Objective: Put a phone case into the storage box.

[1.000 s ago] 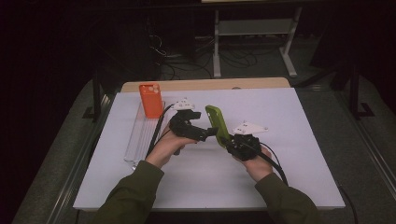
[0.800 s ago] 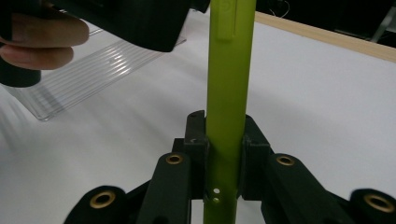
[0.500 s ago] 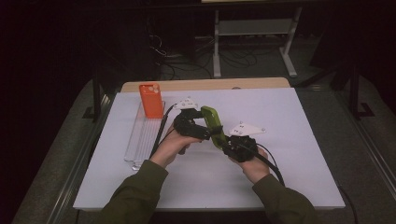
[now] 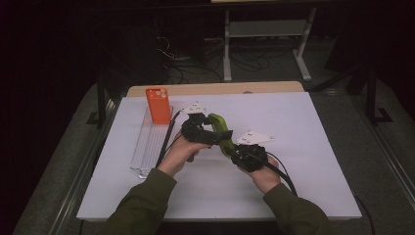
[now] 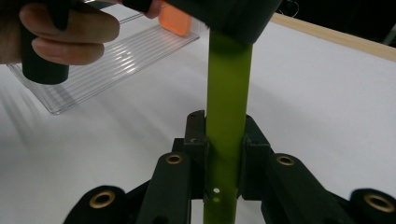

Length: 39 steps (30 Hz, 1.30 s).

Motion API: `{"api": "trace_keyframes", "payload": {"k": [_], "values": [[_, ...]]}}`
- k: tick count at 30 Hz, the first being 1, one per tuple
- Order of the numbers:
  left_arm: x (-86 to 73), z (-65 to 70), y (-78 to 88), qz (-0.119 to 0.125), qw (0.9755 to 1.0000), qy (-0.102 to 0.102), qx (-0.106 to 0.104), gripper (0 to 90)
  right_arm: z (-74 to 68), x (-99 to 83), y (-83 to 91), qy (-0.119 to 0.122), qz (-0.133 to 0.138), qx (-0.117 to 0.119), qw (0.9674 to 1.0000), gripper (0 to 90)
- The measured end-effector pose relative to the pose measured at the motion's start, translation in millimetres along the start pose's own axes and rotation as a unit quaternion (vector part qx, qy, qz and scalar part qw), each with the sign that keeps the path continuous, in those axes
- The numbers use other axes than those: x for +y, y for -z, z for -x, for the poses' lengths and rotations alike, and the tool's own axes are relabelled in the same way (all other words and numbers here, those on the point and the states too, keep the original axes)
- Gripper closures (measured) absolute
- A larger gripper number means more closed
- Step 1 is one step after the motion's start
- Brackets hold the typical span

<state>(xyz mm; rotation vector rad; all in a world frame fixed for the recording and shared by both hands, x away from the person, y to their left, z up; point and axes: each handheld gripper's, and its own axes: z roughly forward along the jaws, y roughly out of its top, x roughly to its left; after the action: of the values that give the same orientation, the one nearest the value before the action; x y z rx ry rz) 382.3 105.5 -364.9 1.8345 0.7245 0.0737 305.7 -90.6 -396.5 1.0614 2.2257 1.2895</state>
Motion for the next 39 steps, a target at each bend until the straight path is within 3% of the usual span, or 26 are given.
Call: {"api": "trace_keyframes", "payload": {"k": [8, 10, 13, 17, 28, 32, 34, 38, 39], "values": [[0.5, 3.6, 0.5, -0.001, 0.9999, -0.010, 0.006, 10.4, -1.3, -1.2, -1.9, 0.004, -0.006, -0.006, 1.0000, 73.8], [1.0, 4.7, 1.0, -0.005, 0.9997, -0.019, 0.015, 11.5, -1.6, -1.2, -2.5, 0.007, -0.008, -0.006, 0.9999, 64.9], [1.9, 3.6, 2.7, -0.002, 0.9998, -0.014, 0.017, 12.2, -0.6, -1.5, -1.9, 0.012, -0.010, -0.007, 0.9998, 58.0], [3.3, 1.4, 6.1, -0.007, 0.9994, -0.024, 0.023, 12.7, 2.6, -2.1, -0.5, 0.017, -0.016, -0.002, 0.9997, 48.6], [2.8, 0.8, 7.1, -0.020, 0.9990, -0.031, 0.024, 13.2, 16.7, -9.5, 3.2, 0.022, -0.058, 0.008, 0.9981, 14.1], [3.6, 0.4, 9.4, -0.015, 0.9992, -0.026, 0.026, 13.3, 25.4, -17.2, 10.3, 0.039, -0.063, -0.001, 0.9972, 5.0], [4.0, -0.3, 10.7, -0.014, 0.9992, -0.027, 0.027, 13.4, 26.3, -23.1, 15.2, 0.021, -0.063, 0.007, 0.9978, 1.9], [4.5, -2.1, 12.5, -0.018, 0.9988, -0.033, 0.030, 13.5, 31.5, -34.0, 22.2, 0.015, -0.062, 0.002, 0.9979, 1.3], [4.4, -2.2, 12.6, -0.019, 0.9988, -0.033, 0.030, 13.5, 33.9, -36.7, 24.0, 0.024, -0.061, -0.001, 0.9978, 1.3]]}}
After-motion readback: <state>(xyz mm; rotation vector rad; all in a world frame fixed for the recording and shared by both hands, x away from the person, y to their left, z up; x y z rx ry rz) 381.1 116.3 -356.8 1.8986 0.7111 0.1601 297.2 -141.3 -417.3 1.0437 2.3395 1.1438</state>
